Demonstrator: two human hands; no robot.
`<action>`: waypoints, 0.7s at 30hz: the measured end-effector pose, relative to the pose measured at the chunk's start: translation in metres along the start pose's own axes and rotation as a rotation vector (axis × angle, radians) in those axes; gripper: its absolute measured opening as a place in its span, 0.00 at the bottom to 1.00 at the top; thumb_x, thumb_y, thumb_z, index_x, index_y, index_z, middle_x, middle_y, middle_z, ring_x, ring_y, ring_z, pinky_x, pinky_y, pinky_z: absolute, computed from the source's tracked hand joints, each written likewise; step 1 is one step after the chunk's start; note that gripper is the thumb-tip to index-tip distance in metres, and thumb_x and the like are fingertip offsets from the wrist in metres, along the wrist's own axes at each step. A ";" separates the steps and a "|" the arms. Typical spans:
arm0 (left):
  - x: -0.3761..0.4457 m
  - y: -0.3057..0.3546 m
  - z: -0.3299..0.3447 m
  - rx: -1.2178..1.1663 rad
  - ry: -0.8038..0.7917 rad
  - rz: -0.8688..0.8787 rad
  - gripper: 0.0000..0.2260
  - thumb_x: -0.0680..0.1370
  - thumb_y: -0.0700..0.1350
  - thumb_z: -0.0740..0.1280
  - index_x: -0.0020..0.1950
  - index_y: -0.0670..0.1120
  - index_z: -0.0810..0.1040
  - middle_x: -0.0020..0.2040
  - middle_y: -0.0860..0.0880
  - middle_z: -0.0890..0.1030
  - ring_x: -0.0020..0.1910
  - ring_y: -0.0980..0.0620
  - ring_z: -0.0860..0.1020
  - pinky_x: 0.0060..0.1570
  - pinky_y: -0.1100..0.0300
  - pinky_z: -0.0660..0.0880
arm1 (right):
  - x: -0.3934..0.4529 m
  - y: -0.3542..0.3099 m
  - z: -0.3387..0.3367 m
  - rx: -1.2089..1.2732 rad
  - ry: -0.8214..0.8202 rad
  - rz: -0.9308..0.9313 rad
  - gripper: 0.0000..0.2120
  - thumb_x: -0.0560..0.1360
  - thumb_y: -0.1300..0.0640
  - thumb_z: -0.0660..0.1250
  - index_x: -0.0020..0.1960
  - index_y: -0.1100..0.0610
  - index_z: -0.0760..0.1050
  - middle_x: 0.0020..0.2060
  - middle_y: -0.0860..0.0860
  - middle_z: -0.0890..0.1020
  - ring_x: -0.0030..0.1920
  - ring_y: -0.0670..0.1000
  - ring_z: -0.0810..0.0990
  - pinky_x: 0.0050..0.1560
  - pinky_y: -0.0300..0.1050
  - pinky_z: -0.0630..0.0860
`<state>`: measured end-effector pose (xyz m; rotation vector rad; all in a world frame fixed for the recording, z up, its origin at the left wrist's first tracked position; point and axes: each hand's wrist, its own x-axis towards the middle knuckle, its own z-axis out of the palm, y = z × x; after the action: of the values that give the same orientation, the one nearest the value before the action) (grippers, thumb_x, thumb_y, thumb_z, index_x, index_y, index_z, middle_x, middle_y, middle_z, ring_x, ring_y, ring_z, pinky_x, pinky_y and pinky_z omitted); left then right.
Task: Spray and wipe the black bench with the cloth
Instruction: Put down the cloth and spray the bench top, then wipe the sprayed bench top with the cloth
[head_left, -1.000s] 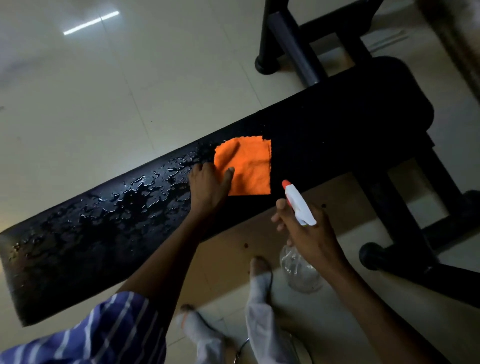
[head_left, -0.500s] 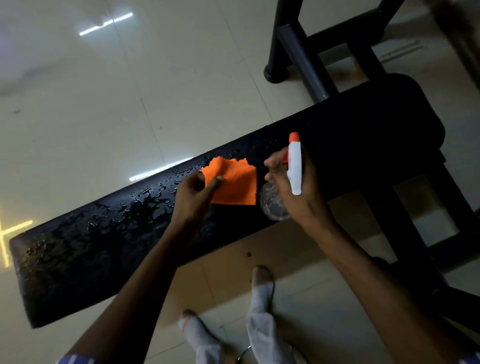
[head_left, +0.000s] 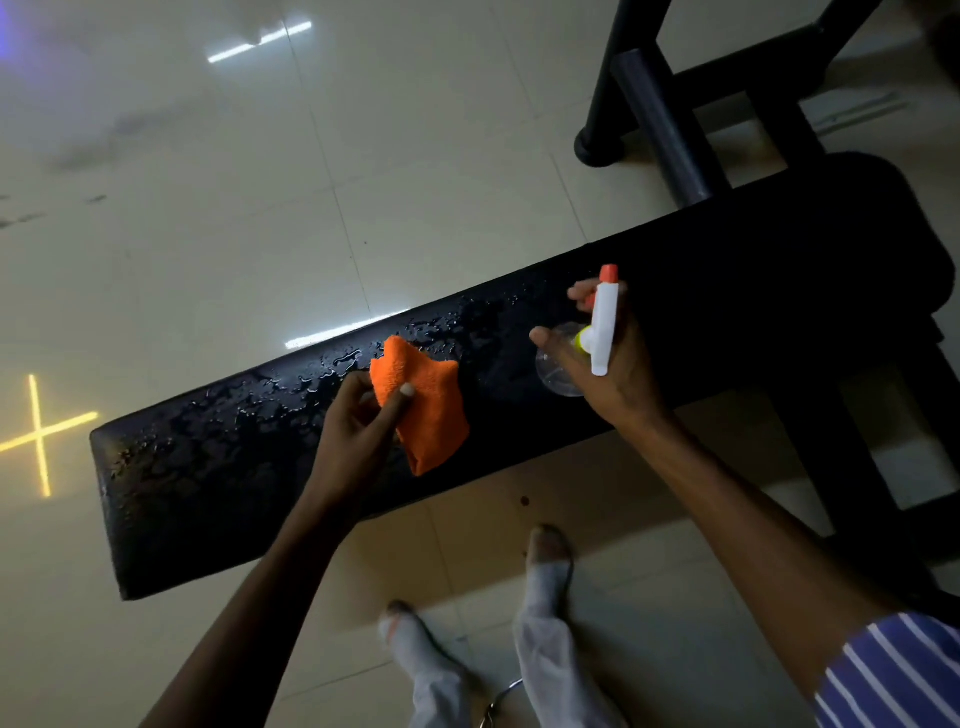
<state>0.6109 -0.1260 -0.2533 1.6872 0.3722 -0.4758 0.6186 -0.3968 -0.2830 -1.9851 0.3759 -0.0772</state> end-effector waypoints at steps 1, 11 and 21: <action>-0.002 0.000 -0.001 -0.014 -0.004 -0.002 0.04 0.81 0.44 0.69 0.55 0.49 0.76 0.46 0.56 0.84 0.45 0.62 0.84 0.39 0.66 0.80 | -0.005 0.003 -0.001 0.000 0.018 -0.016 0.36 0.71 0.56 0.84 0.70 0.66 0.68 0.54 0.47 0.79 0.57 0.35 0.80 0.61 0.32 0.77; -0.036 0.001 -0.014 -0.278 -0.114 -0.174 0.14 0.77 0.52 0.73 0.61 0.49 0.80 0.56 0.44 0.85 0.55 0.43 0.85 0.56 0.46 0.83 | -0.127 0.007 0.037 0.433 -0.193 0.911 0.37 0.61 0.24 0.70 0.52 0.55 0.83 0.53 0.56 0.87 0.50 0.53 0.85 0.55 0.50 0.81; -0.043 -0.044 -0.052 -0.244 -0.023 -0.274 0.11 0.80 0.48 0.72 0.57 0.43 0.77 0.43 0.44 0.80 0.39 0.50 0.81 0.44 0.56 0.81 | -0.132 -0.045 0.091 1.032 -0.057 0.845 0.09 0.82 0.64 0.67 0.59 0.55 0.80 0.52 0.53 0.88 0.48 0.51 0.88 0.44 0.50 0.88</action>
<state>0.5571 -0.0668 -0.2619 1.3996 0.6241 -0.6237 0.5238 -0.2610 -0.2670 -0.7169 0.8911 0.2740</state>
